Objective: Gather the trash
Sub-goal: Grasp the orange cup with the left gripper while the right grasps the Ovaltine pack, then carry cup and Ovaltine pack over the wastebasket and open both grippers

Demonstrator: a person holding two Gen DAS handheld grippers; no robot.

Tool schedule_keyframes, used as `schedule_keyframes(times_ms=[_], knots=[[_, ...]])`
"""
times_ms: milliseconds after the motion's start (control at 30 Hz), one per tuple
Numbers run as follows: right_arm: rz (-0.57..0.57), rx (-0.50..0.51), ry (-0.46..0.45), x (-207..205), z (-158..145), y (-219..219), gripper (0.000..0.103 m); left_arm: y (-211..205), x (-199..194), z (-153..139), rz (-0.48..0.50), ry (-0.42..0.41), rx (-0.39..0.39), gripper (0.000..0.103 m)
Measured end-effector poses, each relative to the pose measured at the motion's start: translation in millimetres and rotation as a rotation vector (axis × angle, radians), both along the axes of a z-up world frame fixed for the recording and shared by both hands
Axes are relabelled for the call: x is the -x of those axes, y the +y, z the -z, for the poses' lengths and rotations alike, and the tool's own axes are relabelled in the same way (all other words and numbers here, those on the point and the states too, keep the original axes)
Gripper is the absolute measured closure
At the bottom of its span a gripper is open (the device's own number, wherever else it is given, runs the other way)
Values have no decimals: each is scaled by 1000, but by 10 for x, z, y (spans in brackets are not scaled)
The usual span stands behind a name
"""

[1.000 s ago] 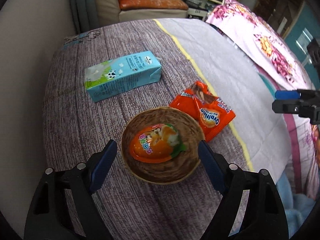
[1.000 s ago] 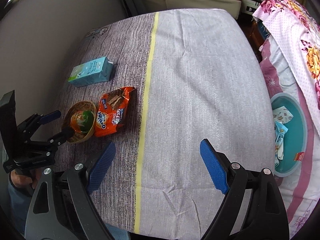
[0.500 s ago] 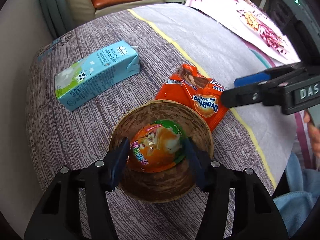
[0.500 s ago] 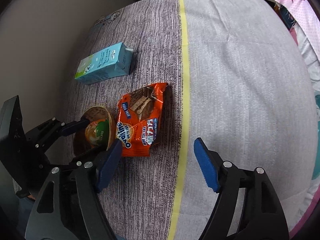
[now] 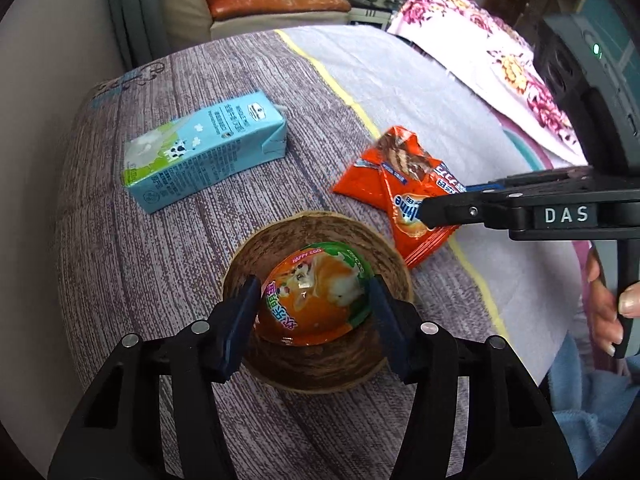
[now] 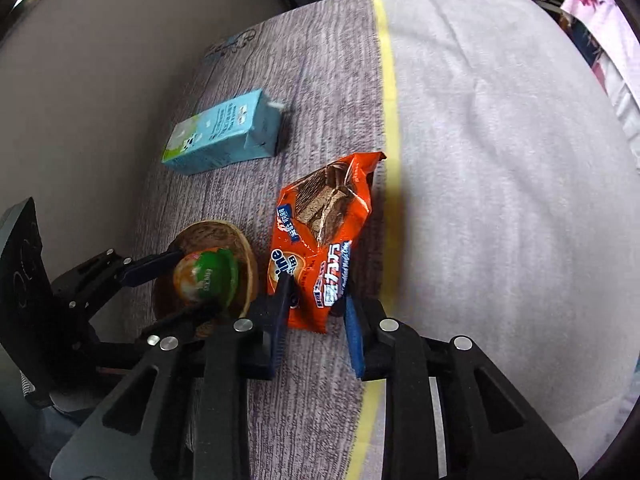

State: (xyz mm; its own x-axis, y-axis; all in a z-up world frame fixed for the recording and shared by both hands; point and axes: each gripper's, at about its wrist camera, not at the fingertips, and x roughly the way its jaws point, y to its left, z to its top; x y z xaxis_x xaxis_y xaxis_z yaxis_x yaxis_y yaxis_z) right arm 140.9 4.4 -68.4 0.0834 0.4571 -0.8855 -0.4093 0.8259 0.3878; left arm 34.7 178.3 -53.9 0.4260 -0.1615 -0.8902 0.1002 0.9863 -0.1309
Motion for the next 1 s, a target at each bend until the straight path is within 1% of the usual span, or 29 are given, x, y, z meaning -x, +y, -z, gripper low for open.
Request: schedule_keyframes(times_ms=[233,500,700,1000], knots=[[40,-12,-43,33,-138,-295,81,-1,29,-249,-61,-44,23,46],[106,-24,-126,55,-397,-762,82,-245,-84,-355,-99,-65,54,46],[165,-36,-156,52,-496,-1118,82,-581,-197,-382,-71,-77,67,46],[252,-59,-192,27,-609,-1669,82,-1130,-388,-360,-4,-63,75,46]])
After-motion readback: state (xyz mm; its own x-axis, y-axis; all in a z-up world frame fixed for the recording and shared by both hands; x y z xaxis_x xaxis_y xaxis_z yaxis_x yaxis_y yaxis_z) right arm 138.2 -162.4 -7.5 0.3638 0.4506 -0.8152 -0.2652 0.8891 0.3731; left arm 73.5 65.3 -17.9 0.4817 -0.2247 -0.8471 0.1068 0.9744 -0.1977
